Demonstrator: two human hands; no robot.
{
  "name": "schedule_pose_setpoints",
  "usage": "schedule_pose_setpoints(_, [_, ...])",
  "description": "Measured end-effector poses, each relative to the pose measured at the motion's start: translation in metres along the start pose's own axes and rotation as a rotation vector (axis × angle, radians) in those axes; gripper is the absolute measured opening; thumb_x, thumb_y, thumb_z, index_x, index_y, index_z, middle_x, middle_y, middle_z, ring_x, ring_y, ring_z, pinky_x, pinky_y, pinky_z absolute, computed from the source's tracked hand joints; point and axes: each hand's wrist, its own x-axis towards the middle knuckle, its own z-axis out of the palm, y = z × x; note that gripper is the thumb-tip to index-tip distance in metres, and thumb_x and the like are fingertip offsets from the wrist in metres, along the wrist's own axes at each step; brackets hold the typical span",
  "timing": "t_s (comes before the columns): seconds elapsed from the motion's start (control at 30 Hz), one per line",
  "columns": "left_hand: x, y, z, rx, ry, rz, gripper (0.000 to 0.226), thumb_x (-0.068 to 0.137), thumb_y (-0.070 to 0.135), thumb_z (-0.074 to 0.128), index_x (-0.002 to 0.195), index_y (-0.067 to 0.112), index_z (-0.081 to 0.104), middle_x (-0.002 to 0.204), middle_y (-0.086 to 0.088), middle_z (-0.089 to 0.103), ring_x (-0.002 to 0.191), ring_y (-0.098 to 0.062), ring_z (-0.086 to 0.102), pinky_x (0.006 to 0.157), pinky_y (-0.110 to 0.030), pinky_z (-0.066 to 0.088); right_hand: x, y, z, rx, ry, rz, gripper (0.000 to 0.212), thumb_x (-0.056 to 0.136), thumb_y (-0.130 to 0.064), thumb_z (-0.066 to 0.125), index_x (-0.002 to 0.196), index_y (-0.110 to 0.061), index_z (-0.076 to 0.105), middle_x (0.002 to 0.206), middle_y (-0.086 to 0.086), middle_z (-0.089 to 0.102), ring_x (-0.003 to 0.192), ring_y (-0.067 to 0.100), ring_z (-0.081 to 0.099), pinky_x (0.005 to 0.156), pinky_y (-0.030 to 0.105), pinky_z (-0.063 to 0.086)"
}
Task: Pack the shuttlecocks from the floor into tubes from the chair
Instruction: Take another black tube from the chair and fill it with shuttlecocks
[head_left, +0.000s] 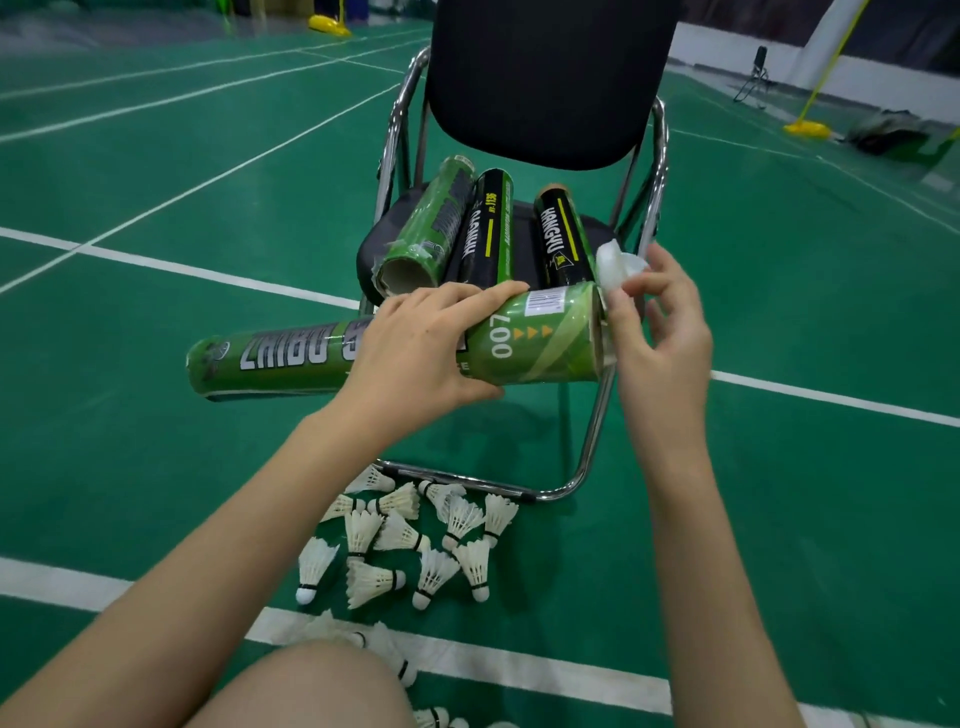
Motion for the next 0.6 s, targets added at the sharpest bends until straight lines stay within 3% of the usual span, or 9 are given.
schedule_pose_setpoints(0.07, [-0.01, -0.003, -0.001, -0.003, 0.001, -0.015, 0.09, 0.064, 0.043, 0.079, 0.141, 0.04, 0.031, 0.128, 0.004, 0.053, 0.115, -0.021, 0.047, 0.093, -0.035, 0.03, -0.019, -0.007, 0.005, 0.075, -0.005, 0.038, 0.011, 0.092, -0.024, 0.054, 0.082, -0.028, 0.053, 0.141, -0.011, 0.042, 0.134, 0.006, 0.036, 0.111, 0.04, 0.032])
schedule_pose_setpoints(0.3, [-0.028, -0.011, -0.004, -0.043, 0.009, -0.06, 0.092, 0.061, 0.04, 0.082, 0.14, 0.04, 0.034, 0.125, 0.004, 0.055, 0.112, -0.021, 0.049, 0.09, -0.036, 0.033, -0.052, -0.016, 0.011, 0.235, -0.113, 0.122, 0.02, 0.094, -0.015, 0.052, 0.079, -0.027, 0.05, 0.14, 0.003, 0.046, 0.134, 0.002, 0.036, 0.113, 0.041, 0.031])
schedule_pose_setpoints(0.4, [-0.031, -0.011, -0.004, -0.056, 0.004, -0.061, 0.091, 0.061, 0.039, 0.082, 0.139, 0.04, 0.035, 0.125, 0.005, 0.054, 0.111, -0.02, 0.049, 0.089, -0.034, 0.032, -0.06, -0.016, 0.012, 0.224, -0.145, 0.134, 0.02, 0.089, -0.024, 0.051, 0.074, -0.036, 0.048, 0.138, -0.002, 0.048, 0.13, -0.002, 0.039, 0.111, 0.038, 0.034])
schedule_pose_setpoints(0.6, [-0.038, -0.012, -0.001, -0.066, -0.006, -0.087, 0.092, 0.061, 0.04, 0.083, 0.139, 0.04, 0.035, 0.124, 0.005, 0.055, 0.107, -0.019, 0.049, 0.087, -0.033, 0.031, -0.067, -0.013, 0.012, 0.21, -0.22, 0.13, 0.018, 0.089, -0.029, 0.047, 0.074, -0.039, 0.045, 0.137, -0.012, 0.045, 0.133, -0.002, 0.035, 0.112, 0.035, 0.032])
